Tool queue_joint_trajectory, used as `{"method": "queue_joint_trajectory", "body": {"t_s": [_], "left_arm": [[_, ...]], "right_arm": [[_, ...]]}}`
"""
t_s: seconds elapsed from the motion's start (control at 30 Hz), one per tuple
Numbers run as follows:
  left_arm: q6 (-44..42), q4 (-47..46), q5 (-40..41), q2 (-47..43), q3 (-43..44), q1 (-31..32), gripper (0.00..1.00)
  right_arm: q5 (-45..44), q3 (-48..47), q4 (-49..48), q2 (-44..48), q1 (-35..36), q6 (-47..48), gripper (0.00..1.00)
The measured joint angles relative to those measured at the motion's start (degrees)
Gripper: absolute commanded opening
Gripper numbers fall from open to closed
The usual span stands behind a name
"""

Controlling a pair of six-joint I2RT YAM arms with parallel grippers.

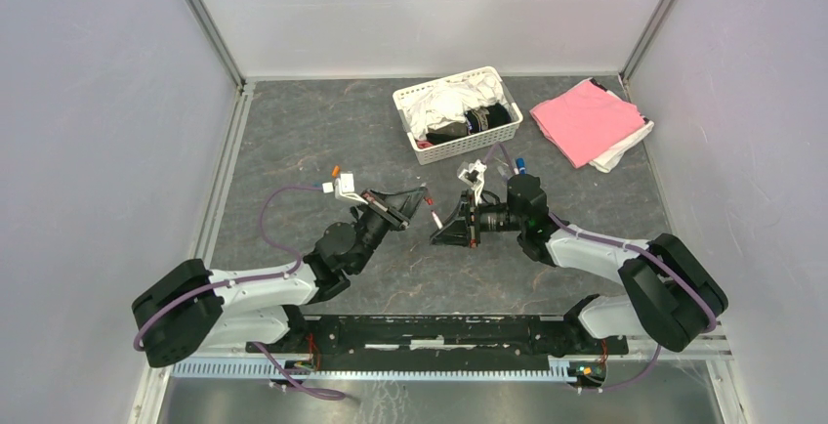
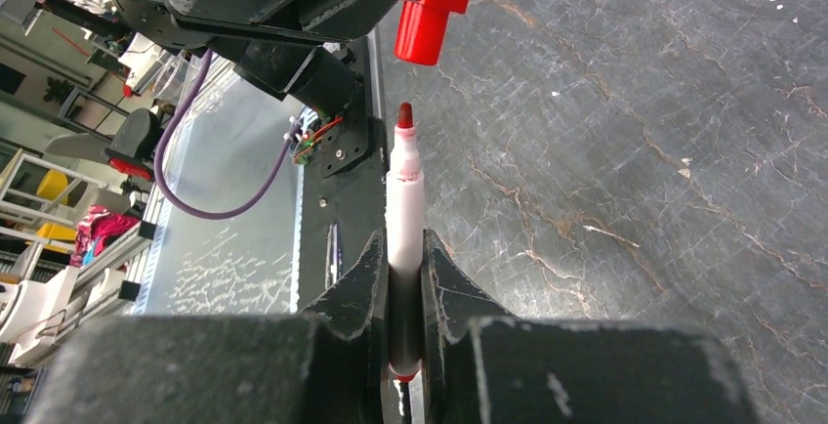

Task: Insert the pens into the pen caps
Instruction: Insert the pen cap onto the pen.

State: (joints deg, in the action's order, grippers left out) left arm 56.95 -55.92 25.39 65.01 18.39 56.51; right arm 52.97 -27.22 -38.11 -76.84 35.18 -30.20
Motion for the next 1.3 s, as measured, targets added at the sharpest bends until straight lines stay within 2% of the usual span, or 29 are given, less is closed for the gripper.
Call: {"method": "queue_joint_trajectory", "body": {"t_s": [1.3], "left_arm": [[-0.7, 0.0, -0.4, 0.9, 0.0, 0.3, 0.02]], "right_arm": [[-0.5, -0.4, 0.0, 0.0, -1.2, -0.7, 0.0]]}}
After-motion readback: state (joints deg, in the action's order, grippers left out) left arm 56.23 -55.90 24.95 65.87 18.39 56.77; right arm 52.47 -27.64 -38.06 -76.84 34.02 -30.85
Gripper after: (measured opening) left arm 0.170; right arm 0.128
